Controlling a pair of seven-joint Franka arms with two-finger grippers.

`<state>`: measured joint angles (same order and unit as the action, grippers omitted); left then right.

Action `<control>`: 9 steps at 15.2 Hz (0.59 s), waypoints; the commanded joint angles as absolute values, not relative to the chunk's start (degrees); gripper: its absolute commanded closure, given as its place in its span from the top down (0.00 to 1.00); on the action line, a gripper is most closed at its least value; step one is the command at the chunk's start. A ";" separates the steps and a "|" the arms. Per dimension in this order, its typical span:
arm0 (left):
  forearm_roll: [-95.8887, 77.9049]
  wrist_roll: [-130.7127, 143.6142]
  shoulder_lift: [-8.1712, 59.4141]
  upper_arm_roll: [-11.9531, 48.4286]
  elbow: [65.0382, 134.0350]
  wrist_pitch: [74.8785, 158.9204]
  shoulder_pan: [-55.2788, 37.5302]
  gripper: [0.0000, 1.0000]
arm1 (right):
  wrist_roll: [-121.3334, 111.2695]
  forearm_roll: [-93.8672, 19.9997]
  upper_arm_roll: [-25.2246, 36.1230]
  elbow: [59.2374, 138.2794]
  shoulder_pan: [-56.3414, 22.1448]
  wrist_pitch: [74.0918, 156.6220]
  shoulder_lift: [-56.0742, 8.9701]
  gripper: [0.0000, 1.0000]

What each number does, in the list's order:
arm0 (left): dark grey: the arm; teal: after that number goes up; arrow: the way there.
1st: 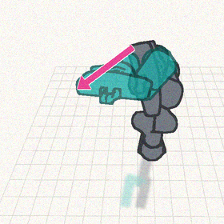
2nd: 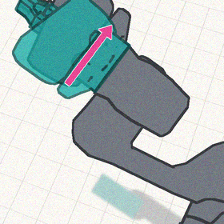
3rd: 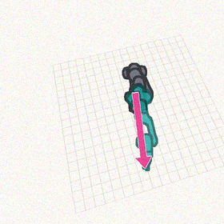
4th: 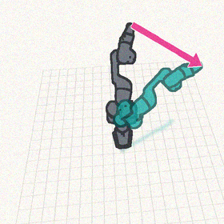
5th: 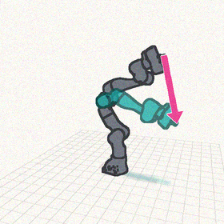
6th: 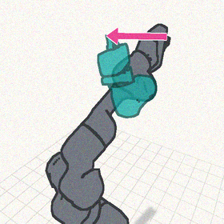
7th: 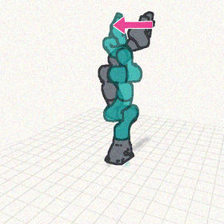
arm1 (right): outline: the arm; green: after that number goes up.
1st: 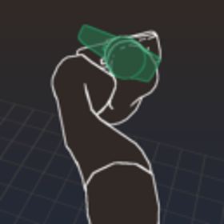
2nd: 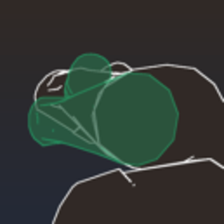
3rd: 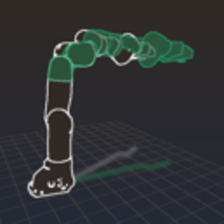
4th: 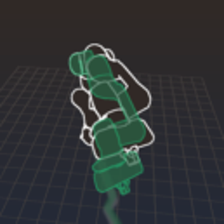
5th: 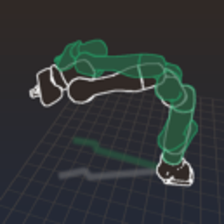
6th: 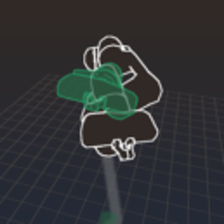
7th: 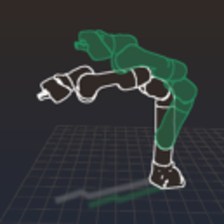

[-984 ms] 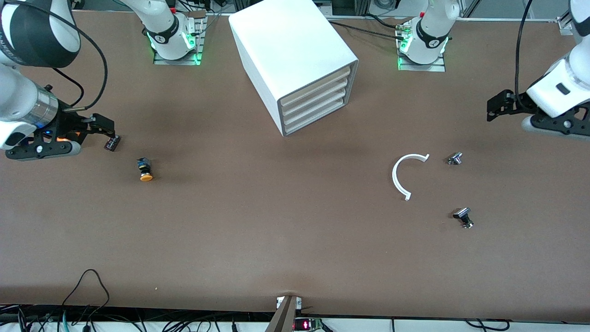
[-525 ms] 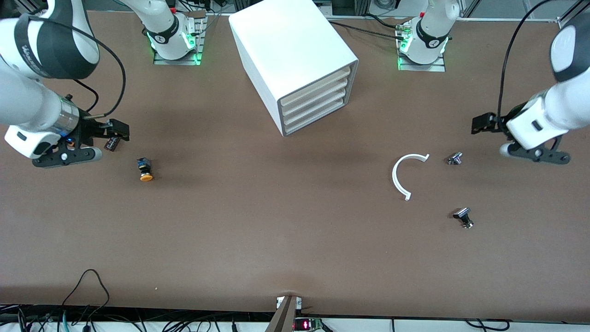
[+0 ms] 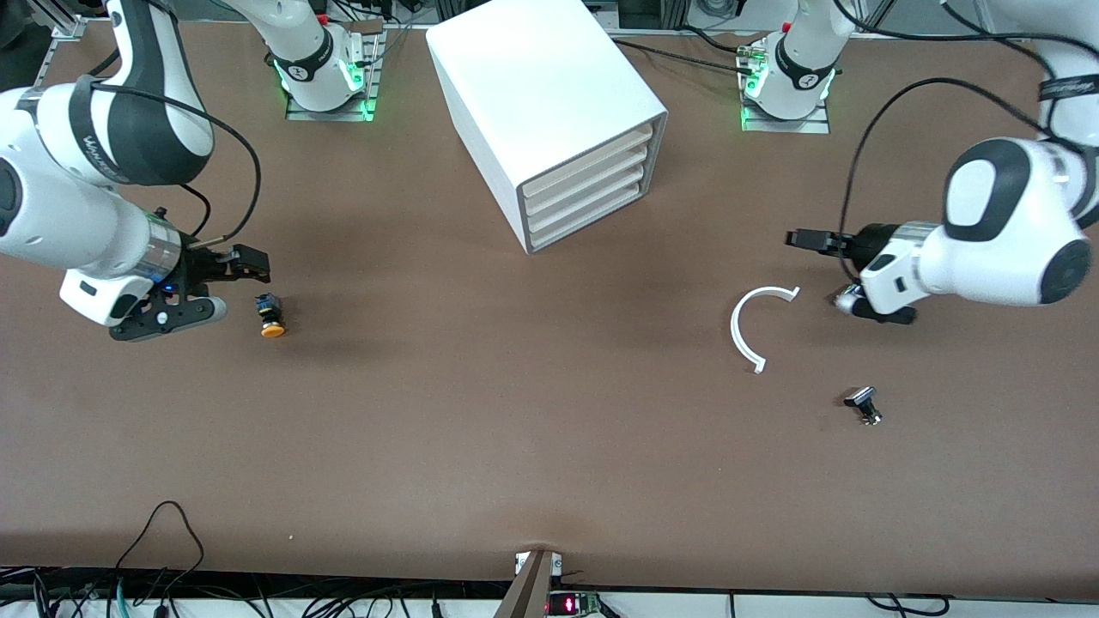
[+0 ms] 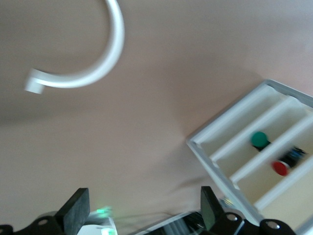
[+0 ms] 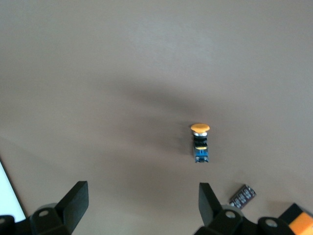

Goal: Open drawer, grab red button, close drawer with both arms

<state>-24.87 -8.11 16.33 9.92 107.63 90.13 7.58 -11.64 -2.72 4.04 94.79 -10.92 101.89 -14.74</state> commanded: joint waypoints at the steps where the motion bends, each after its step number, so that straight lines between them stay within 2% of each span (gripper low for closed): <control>1: -32.32 -12.98 16.69 12.90 115.02 94.02 7.82 1.00 | -17.39 -2.82 4.39 93.69 -13.79 102.30 -16.35 1.00; 6: -44.54 -20.90 20.21 20.82 124.53 106.76 5.55 0.99 | -22.32 -4.13 4.39 93.52 -14.68 104.50 -16.96 1.00; 9: -51.05 -22.85 20.04 21.71 125.95 108.46 1.24 0.98 | -22.94 -4.66 4.39 91.50 -16.17 105.56 -16.96 1.00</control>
